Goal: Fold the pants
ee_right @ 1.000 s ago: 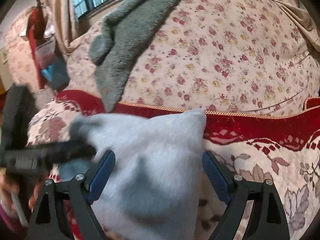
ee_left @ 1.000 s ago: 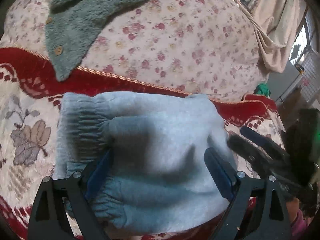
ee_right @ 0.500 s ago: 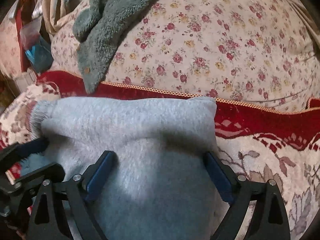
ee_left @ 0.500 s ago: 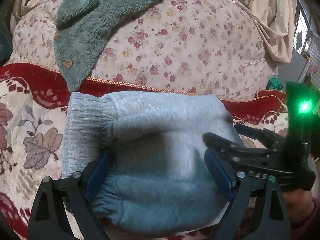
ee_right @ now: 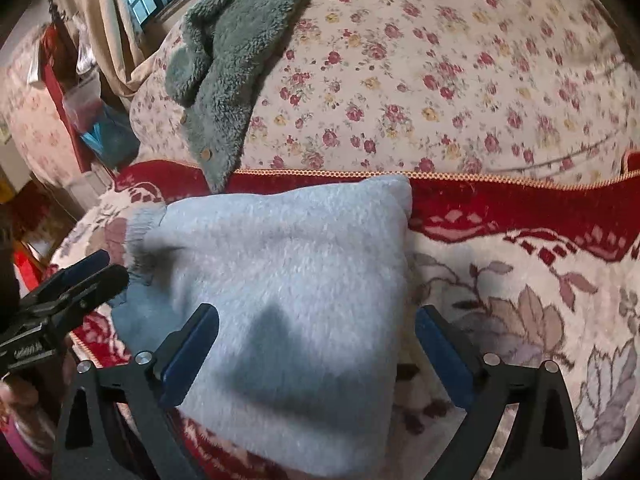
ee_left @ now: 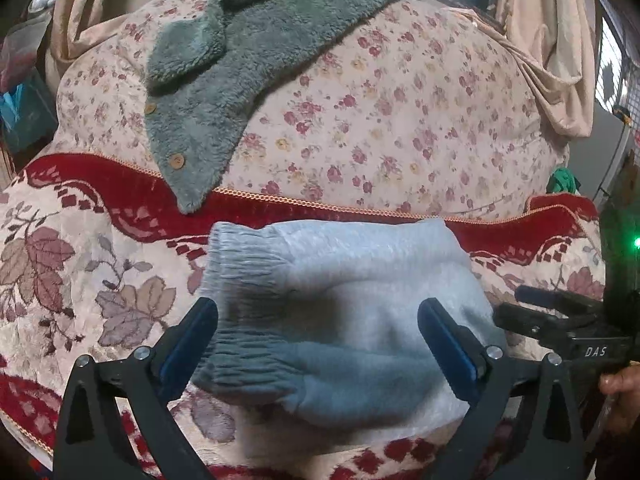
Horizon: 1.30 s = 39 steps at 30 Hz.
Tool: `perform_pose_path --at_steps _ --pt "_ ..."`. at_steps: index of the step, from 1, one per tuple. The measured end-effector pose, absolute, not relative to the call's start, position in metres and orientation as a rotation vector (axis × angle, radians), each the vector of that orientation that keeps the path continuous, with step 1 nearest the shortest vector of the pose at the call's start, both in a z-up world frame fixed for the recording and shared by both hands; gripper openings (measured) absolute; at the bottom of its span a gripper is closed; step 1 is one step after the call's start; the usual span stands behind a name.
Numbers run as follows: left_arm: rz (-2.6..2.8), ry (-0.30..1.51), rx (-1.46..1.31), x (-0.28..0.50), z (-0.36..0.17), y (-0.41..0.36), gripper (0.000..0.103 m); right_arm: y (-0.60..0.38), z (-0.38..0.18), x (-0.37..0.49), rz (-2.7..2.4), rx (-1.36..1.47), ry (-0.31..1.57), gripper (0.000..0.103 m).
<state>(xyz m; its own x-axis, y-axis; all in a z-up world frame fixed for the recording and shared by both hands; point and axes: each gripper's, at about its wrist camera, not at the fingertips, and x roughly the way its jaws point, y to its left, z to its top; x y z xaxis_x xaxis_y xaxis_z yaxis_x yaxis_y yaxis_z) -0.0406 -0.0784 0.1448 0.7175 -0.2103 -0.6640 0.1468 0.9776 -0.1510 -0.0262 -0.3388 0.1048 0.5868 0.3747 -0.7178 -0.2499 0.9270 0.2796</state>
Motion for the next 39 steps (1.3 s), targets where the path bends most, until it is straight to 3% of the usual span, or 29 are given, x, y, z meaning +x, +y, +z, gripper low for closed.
perform_pose_path --at_steps 13,23,39 --pt "-0.209 0.846 -0.262 -0.023 0.120 -0.024 0.103 -0.382 0.059 -0.004 0.480 0.465 1.023 0.103" --pt "-0.280 0.985 -0.377 0.005 0.062 -0.018 0.103 -0.385 0.015 0.024 0.591 0.679 1.094 0.103" --pt "-0.412 1.035 -0.612 0.025 0.015 -0.012 0.103 -0.364 -0.007 0.056 0.759 0.652 1.184 0.103"
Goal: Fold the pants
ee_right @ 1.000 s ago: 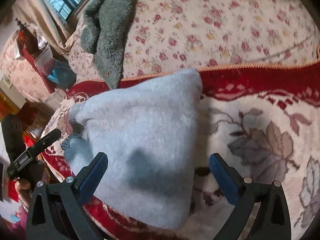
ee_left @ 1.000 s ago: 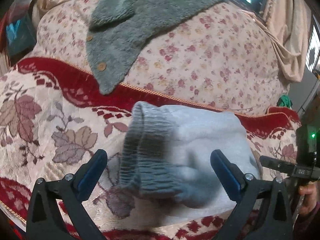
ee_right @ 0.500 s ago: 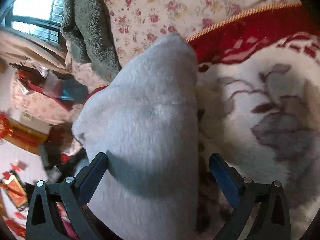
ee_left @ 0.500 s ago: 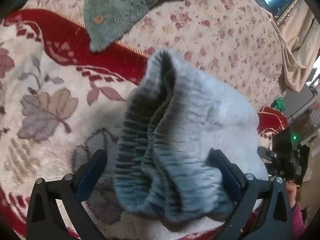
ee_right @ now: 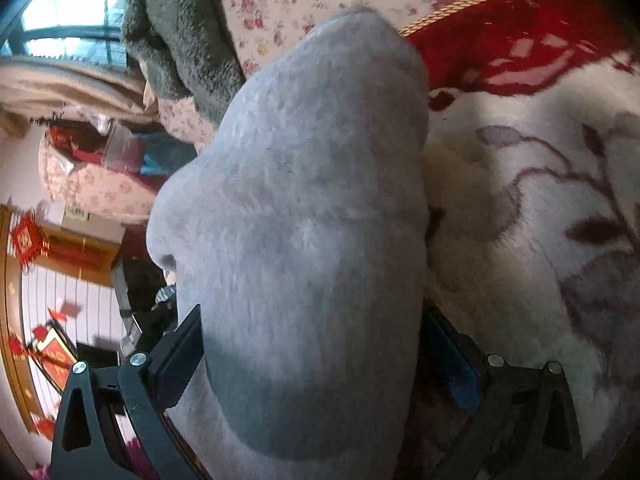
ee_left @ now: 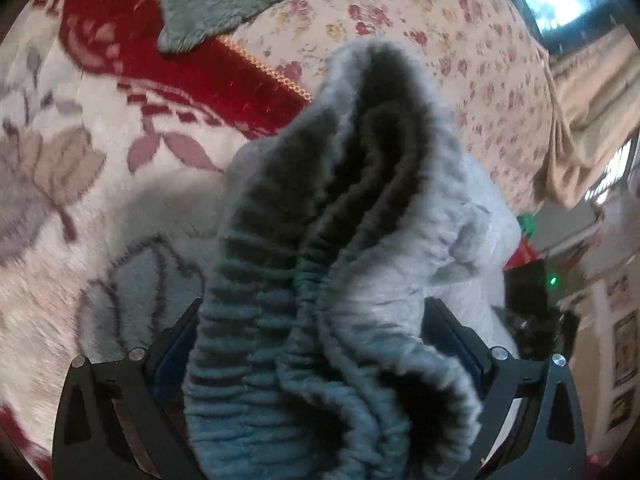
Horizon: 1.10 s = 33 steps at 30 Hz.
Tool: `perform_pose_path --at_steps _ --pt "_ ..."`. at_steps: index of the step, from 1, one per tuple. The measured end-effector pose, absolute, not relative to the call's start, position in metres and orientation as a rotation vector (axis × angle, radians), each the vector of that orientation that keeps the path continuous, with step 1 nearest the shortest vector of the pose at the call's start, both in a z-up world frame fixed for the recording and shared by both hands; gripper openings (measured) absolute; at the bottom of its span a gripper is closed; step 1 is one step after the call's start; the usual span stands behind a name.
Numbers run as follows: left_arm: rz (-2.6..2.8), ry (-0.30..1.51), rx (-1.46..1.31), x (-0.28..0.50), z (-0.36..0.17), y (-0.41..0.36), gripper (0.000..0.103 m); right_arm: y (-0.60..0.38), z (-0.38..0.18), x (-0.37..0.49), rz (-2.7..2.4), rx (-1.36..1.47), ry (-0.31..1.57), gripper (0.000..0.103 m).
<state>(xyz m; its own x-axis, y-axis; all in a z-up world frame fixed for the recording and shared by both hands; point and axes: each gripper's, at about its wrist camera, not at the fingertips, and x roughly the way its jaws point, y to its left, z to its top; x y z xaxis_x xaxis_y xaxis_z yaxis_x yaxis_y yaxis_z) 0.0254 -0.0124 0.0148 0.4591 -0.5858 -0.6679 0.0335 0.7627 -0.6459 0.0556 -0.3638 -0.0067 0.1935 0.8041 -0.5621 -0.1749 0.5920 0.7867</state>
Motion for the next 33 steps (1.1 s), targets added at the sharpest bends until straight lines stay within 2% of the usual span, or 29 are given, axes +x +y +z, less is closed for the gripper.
perform_pose_path --at_steps 3,8,10,12,14,17,24,33 --pt "-0.430 1.055 -0.655 0.025 0.007 -0.008 0.103 -0.354 -0.005 0.056 0.777 0.604 1.165 0.101" --pt "-0.406 1.077 -0.522 0.022 0.019 -0.025 0.103 -0.354 0.002 0.048 0.761 0.595 1.116 0.092" --pt "-0.391 1.053 -0.480 0.018 0.028 -0.034 0.096 -0.353 0.006 0.043 0.745 0.587 1.089 0.088" --pt "-0.377 1.027 -0.440 0.012 0.037 -0.043 0.084 -0.353 0.011 0.040 0.731 0.575 1.073 0.086" --pt "-0.388 1.023 -0.452 0.010 0.042 -0.045 0.078 -0.355 0.014 0.037 0.722 0.592 1.060 0.084" --pt "-0.409 1.025 -0.451 0.007 0.050 -0.050 0.075 -0.359 0.022 0.034 0.731 0.626 1.046 0.082" --pt "-0.469 0.999 -0.428 0.002 0.079 -0.084 0.073 -0.390 0.050 0.012 0.721 0.641 0.990 0.081" --pt "-0.566 0.993 -0.372 0.005 0.103 -0.179 0.073 -0.465 0.081 -0.023 0.625 0.624 0.920 0.081"
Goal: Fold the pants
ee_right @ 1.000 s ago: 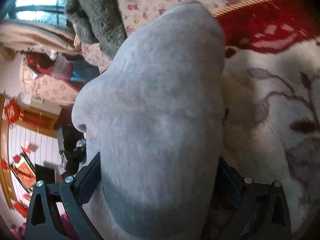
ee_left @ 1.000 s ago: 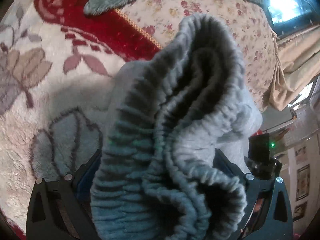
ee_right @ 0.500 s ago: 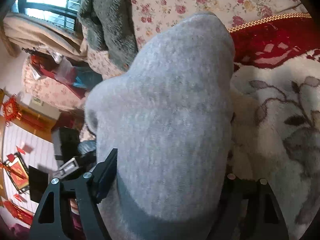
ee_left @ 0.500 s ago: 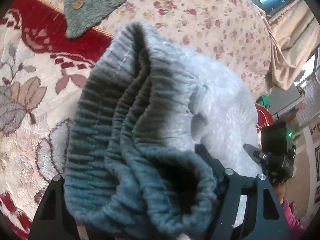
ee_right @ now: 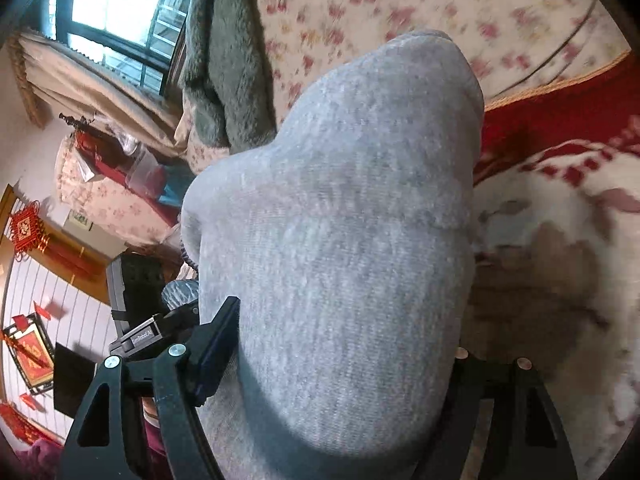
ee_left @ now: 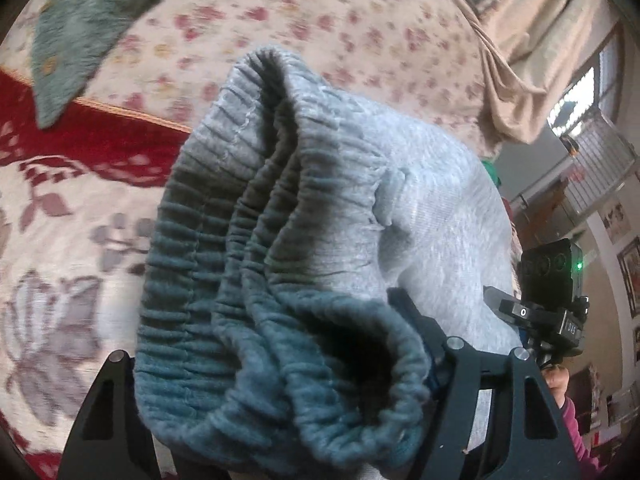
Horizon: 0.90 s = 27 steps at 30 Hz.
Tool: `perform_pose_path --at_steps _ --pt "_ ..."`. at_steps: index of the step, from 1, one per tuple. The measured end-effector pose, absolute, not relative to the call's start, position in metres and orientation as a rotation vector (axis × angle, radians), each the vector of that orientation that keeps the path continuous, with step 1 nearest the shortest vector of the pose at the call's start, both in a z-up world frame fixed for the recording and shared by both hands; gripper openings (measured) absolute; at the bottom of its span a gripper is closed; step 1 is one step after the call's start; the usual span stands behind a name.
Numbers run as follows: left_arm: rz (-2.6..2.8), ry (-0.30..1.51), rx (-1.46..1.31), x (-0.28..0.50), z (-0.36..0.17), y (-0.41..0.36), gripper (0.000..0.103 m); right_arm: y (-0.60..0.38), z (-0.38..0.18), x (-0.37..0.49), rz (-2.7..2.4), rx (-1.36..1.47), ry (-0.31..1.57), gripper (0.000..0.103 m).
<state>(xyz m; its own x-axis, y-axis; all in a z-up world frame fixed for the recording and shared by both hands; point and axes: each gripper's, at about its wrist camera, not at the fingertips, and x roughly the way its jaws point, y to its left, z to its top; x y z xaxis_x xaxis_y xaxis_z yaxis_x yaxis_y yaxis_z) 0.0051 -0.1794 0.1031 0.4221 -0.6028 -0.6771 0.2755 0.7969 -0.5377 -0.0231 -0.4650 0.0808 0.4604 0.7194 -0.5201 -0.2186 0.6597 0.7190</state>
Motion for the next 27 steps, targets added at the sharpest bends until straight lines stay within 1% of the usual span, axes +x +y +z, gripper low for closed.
perform_pose_path --at_steps 4,9,13,16,18,19,21,23,27 --pt "-0.589 1.017 -0.356 0.002 0.096 -0.221 0.073 -0.502 0.080 -0.036 0.568 0.629 0.921 0.081" --pt "-0.599 1.039 -0.315 0.000 0.080 -0.267 0.073 -0.544 0.065 -0.049 0.511 0.654 0.934 0.081" --pt "-0.577 1.063 -0.288 0.001 0.063 -0.289 0.072 -0.571 0.041 -0.050 0.485 0.686 0.950 0.081" --pt "-0.551 1.041 -0.255 -0.003 0.060 -0.297 0.072 -0.586 0.022 -0.048 0.487 0.725 0.982 0.082" --pt "-0.541 1.028 -0.261 -0.005 0.060 -0.298 0.075 -0.593 0.012 -0.046 0.482 0.786 0.997 0.084" --pt "-0.541 1.028 -0.267 -0.004 0.060 -0.299 0.076 -0.594 0.010 -0.046 0.473 0.804 1.003 0.087" --pt "-0.531 1.025 -0.269 -0.005 0.057 -0.299 0.083 -0.595 0.013 -0.046 0.426 0.800 1.017 0.091" --pt "-0.525 1.019 -0.272 -0.007 0.055 -0.299 0.085 -0.595 0.018 -0.049 0.391 0.780 1.018 0.092" --pt "-0.493 0.999 -0.272 -0.013 0.056 -0.294 0.092 -0.593 0.035 -0.065 0.296 0.681 1.004 0.092"
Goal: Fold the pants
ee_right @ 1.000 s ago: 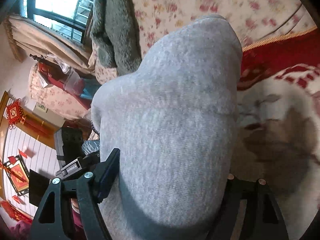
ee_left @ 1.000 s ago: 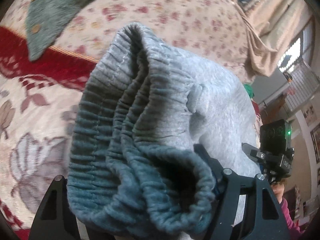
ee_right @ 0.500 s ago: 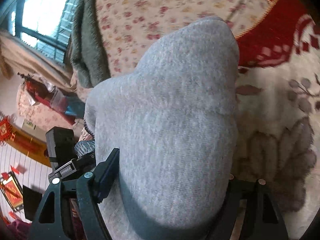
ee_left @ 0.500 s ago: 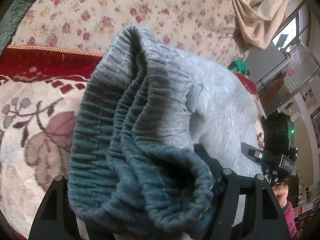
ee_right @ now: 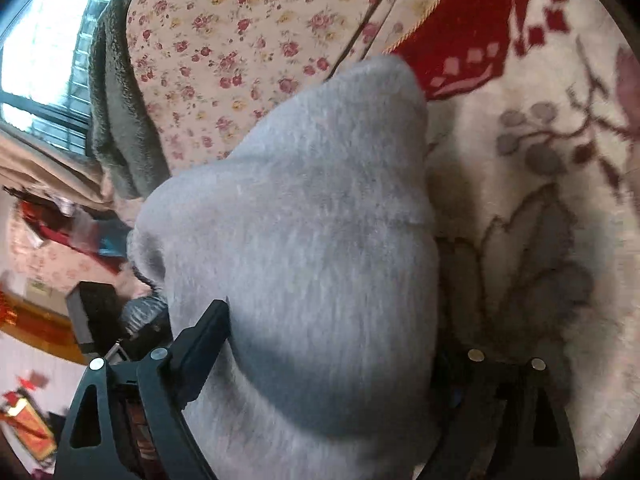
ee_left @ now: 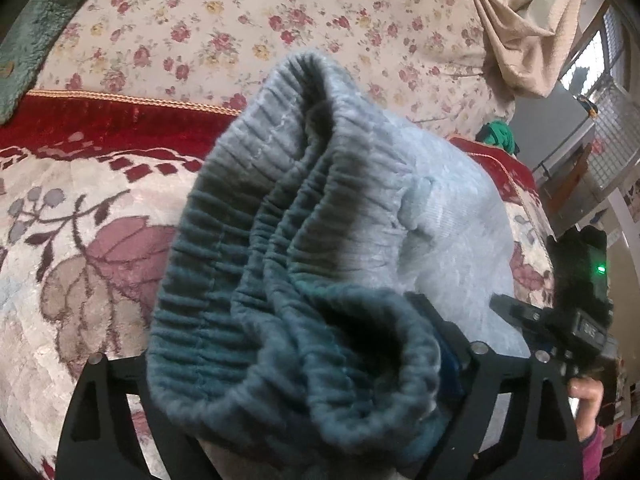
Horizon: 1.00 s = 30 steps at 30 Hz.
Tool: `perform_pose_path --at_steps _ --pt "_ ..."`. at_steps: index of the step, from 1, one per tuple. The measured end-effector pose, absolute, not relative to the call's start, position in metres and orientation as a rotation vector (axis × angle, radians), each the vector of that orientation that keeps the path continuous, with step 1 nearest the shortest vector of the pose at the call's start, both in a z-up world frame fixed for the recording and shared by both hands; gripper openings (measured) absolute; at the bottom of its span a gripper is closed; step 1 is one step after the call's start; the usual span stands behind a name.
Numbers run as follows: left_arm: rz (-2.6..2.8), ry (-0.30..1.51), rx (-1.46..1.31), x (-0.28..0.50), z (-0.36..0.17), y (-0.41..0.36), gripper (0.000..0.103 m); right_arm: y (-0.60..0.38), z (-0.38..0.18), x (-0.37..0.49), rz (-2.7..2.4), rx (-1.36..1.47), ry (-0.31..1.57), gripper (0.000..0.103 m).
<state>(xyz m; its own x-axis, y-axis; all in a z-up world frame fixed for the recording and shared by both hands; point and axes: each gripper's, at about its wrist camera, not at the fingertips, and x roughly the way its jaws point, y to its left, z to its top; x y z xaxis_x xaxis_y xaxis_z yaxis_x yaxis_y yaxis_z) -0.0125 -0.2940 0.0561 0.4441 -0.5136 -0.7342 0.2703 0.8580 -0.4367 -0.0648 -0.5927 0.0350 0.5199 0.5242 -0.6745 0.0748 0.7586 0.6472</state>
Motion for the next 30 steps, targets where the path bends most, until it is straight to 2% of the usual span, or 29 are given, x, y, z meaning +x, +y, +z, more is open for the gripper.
perform_pose_path --at_steps 3,7,15,21,30 --pt "-0.457 0.951 -0.236 -0.021 0.065 -0.289 0.099 -0.588 0.055 -0.078 0.183 0.556 0.968 0.092" --pt "-0.421 0.876 -0.194 -0.031 0.087 -0.283 0.100 -0.576 0.085 -0.098 0.119 0.457 0.866 0.092" --pt "-0.378 0.765 -0.142 -0.053 0.123 -0.284 0.100 -0.538 0.100 -0.119 0.026 0.343 0.799 0.093" --pt "-0.325 0.758 -0.091 -0.063 0.128 -0.293 0.100 -0.528 0.101 -0.131 0.001 0.361 0.751 0.093" --pt "-0.302 0.728 -0.020 -0.078 0.129 -0.305 0.100 -0.503 0.114 -0.144 -0.035 0.232 0.700 0.093"
